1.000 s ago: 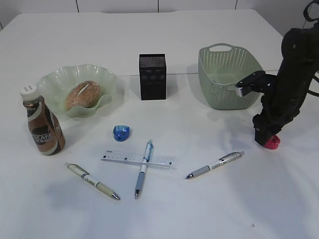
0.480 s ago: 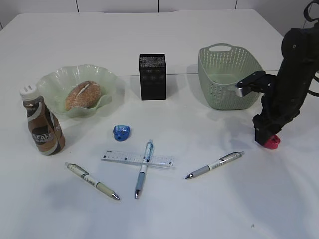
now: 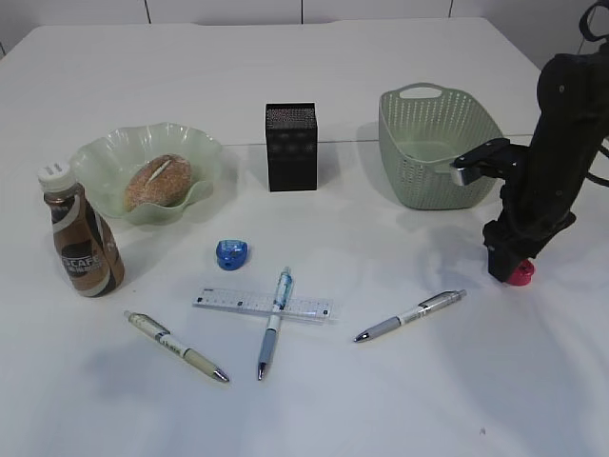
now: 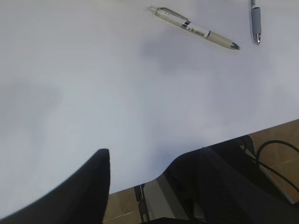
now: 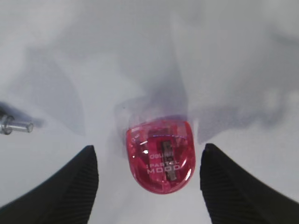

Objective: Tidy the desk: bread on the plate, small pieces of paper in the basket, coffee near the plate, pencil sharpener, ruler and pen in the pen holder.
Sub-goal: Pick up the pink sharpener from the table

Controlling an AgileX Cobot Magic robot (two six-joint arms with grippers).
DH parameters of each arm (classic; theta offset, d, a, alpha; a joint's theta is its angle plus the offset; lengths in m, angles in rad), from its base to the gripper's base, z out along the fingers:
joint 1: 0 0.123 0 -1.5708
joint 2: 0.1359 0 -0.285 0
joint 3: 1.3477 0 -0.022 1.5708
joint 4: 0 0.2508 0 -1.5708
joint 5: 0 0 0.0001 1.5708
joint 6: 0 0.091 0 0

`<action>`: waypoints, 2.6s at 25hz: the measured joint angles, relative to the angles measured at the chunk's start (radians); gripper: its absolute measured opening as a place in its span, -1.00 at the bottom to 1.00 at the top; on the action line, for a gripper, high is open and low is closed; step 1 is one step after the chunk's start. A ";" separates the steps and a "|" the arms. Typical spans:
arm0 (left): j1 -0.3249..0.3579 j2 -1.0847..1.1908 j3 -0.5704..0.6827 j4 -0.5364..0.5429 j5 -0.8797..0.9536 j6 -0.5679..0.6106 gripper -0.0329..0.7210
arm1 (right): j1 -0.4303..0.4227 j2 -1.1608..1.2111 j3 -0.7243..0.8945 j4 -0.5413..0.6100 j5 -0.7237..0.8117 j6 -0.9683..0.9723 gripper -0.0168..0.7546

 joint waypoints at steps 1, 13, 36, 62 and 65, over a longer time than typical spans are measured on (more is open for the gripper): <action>0.000 0.000 0.000 0.000 0.000 0.000 0.19 | 0.000 0.000 0.000 0.000 0.000 0.000 0.43; 0.000 0.000 0.000 0.000 0.000 0.000 0.19 | 0.000 0.000 0.000 0.000 -0.004 0.011 0.43; 0.000 0.000 0.000 0.000 0.000 0.000 0.18 | 0.000 0.030 -0.008 -0.049 -0.002 0.027 0.42; 0.000 0.000 0.000 0.000 0.000 0.000 0.18 | 0.000 0.030 -0.008 -0.029 -0.004 0.024 -0.03; 0.000 0.000 0.000 0.000 0.000 0.000 0.18 | 0.000 0.030 -0.008 -0.029 -0.004 0.024 -0.08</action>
